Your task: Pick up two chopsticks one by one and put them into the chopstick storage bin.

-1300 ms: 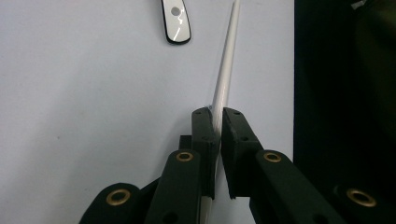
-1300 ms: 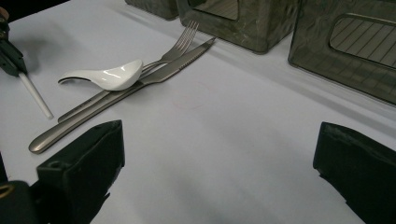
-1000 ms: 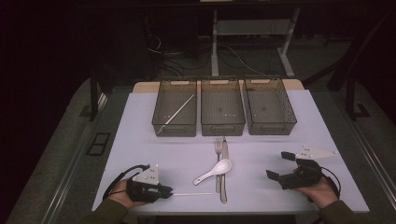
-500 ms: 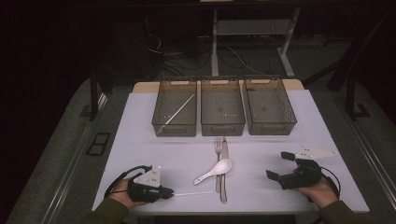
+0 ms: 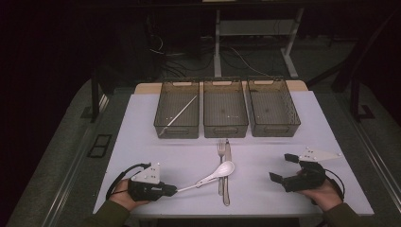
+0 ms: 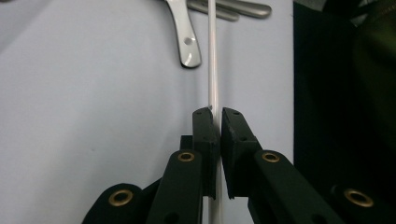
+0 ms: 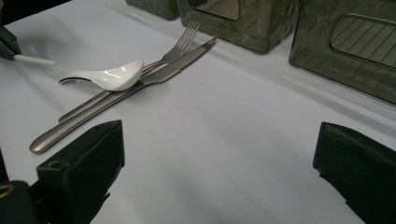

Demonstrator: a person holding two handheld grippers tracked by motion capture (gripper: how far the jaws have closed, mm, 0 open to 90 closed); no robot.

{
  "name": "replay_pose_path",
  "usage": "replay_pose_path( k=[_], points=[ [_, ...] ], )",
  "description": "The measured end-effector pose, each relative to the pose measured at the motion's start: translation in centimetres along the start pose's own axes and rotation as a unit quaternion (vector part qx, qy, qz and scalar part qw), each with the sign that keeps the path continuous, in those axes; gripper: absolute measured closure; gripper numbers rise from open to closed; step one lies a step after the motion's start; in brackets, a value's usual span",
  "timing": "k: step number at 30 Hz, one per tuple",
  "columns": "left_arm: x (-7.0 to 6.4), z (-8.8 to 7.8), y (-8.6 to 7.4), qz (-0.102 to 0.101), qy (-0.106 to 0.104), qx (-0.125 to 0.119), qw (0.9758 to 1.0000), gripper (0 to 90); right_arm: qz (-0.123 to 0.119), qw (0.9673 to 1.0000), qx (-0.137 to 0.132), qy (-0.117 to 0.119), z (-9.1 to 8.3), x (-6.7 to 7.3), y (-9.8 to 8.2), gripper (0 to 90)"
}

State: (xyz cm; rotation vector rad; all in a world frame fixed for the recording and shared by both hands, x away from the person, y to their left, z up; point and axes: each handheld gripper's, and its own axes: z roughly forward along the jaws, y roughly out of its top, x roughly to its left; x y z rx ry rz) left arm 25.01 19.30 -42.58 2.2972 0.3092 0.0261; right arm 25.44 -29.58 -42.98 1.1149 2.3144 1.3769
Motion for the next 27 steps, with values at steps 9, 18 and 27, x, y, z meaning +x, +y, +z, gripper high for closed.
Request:
replay_pose_path(
  k=[9, 18, 27],
  points=[
    [1.0, -0.6, 1.2, -0.038, 0.051, -0.044, 0.9970, 84.2, -0.001, 1.0000, 0.001, -0.001, 0.0, 0.0, 0.0, 2.0],
    [2.3, -1.1, 2.5, -0.066, 0.089, -0.083, 0.9905, 84.2, -0.002, 1.0000, 0.001, -0.001, 0.1, 0.0, 0.0, 2.0],
    [3.8, -1.6, 3.5, -0.079, 0.105, -0.106, 0.9856, 84.2, 0.000, 1.0000, 0.000, -0.002, 0.1, -0.1, 0.0, 2.0]
  ],
)
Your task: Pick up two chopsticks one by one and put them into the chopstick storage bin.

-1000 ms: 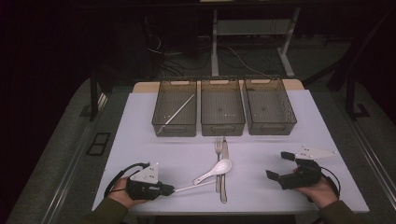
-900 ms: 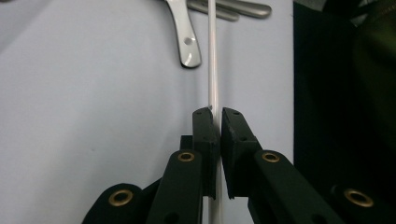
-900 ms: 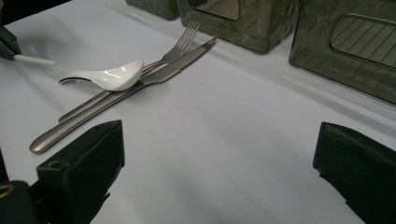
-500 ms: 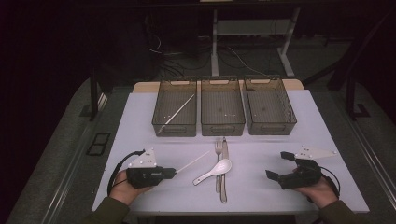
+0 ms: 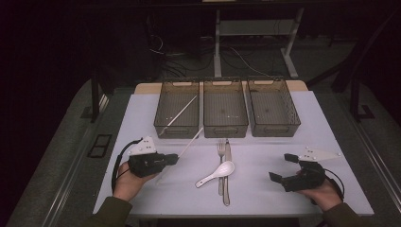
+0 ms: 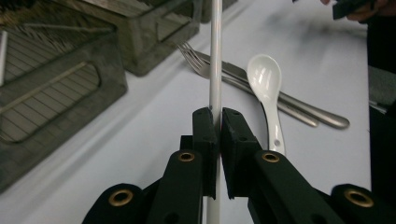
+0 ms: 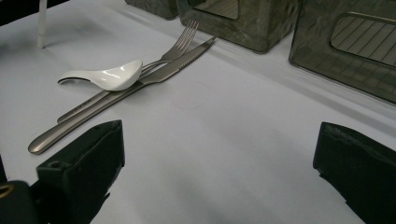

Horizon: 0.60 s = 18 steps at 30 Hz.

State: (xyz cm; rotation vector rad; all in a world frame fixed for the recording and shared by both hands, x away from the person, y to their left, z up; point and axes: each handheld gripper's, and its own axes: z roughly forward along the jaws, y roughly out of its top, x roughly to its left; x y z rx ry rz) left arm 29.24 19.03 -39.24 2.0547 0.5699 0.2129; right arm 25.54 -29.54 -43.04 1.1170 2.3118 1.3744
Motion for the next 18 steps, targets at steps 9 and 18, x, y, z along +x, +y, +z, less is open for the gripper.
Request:
replay_pose_path(
  k=[9, 18],
  points=[
    [1.5, 0.1, 2.1, -0.003, 0.017, -0.029, 0.9994, 84.6, 0.003, 1.0000, 0.000, 0.000, 0.0, -0.1, 0.0, 2.0],
    [3.5, 0.6, 4.6, -0.009, 0.036, -0.043, 0.9984, 84.6, 0.005, 1.0000, 0.000, 0.000, 0.0, -0.1, 0.0, 2.0]
  ],
)
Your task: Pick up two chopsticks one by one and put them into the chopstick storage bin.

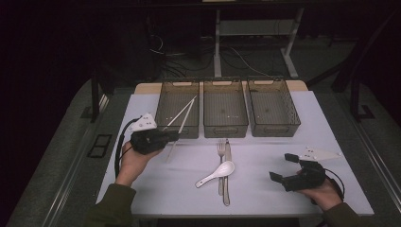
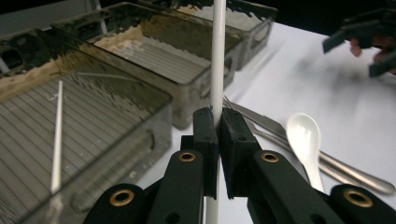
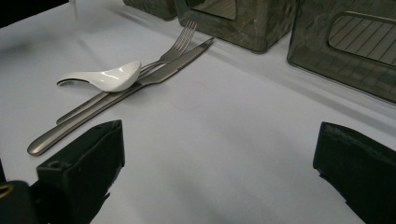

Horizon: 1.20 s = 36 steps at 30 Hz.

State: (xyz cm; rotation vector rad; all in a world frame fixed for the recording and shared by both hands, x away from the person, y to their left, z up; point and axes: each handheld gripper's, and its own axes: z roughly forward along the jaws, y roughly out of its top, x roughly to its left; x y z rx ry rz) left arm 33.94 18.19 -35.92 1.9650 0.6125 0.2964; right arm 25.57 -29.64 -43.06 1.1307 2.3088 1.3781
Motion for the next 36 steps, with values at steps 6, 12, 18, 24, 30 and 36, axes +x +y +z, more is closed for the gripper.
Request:
replay_pose_path(
  k=[6, 12, 18, 24, 30, 36],
  points=[
    [1.5, 0.4, 2.5, 0.000, 0.012, -0.008, 0.9999, 84.5, 0.000, 1.0000, 0.000, 0.001, 0.0, 0.0, 0.0, 2.0],
    [3.6, 0.6, 5.4, -0.005, 0.029, -0.014, 0.9995, 84.5, 0.001, 1.0000, 0.001, 0.001, 0.0, 0.0, 0.0, 2.0],
    [5.6, 0.8, 7.5, -0.006, 0.048, -0.020, 0.9986, 84.5, 0.001, 1.0000, 0.001, 0.002, 0.0, -0.1, 0.0, 2.0],
    [7.4, 1.7, 7.7, -0.013, 0.067, -0.017, 0.9975, 84.5, 0.001, 1.0000, 0.001, 0.003, 0.0, 0.0, 0.0, 2.0],
    [9.0, 3.3, 6.1, -0.027, 0.081, 0.023, 0.9961, 84.4, 0.001, 1.0000, 0.000, 0.003, 0.0, -0.1, -0.1, 2.0],
    [9.9, 4.5, 4.3, -0.036, 0.087, 0.064, 0.9935, 84.4, 0.001, 1.0000, -0.001, 0.002, 0.0, -0.1, -0.1, 2.0]
  ],
)
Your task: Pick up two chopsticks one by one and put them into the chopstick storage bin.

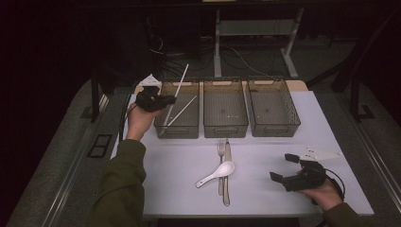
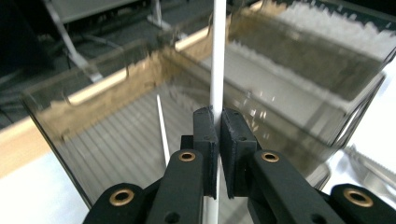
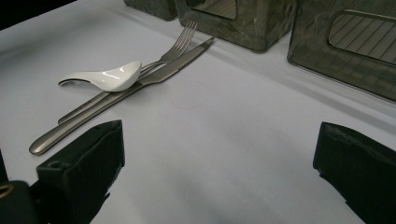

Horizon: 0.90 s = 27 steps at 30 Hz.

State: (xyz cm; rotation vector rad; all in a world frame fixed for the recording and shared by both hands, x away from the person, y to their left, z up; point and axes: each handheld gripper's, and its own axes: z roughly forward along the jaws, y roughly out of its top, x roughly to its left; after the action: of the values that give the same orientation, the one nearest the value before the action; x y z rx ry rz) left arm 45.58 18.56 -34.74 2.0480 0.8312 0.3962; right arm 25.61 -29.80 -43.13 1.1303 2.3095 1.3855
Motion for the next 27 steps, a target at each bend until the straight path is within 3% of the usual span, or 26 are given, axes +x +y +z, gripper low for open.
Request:
replay_pose_path(
  k=[4, 8, 14, 23, 27],
  points=[
    [0.2, 0.9, -1.0, -0.013, -0.003, 0.016, 0.9998, 84.3, 0.000, 1.0000, 0.002, 0.001, 0.0, 0.0, 0.0, 2.0],
    [0.4, 1.5, -1.6, -0.014, 0.000, 0.038, 0.9992, 84.3, -0.001, 1.0000, 0.001, 0.001, 0.0, 0.0, 0.0, 2.0],
    [0.4, 2.2, -1.9, -0.012, -0.004, 0.048, 0.9988, 84.0, 0.000, 1.0000, 0.001, 0.001, 0.0, 0.0, 0.0, 2.0],
    [0.3, 3.8, -2.1, -0.031, 0.026, 0.067, 0.9969, 83.2, 0.001, 1.0000, 0.001, 0.001, 0.0, 0.0, 0.0, 2.0],
    [0.3, 4.3, -2.1, -0.037, 0.028, 0.073, 0.9963, 82.5, 0.002, 1.0000, 0.000, 0.002, -0.1, 0.0, 0.0, 2.0]
  ],
)
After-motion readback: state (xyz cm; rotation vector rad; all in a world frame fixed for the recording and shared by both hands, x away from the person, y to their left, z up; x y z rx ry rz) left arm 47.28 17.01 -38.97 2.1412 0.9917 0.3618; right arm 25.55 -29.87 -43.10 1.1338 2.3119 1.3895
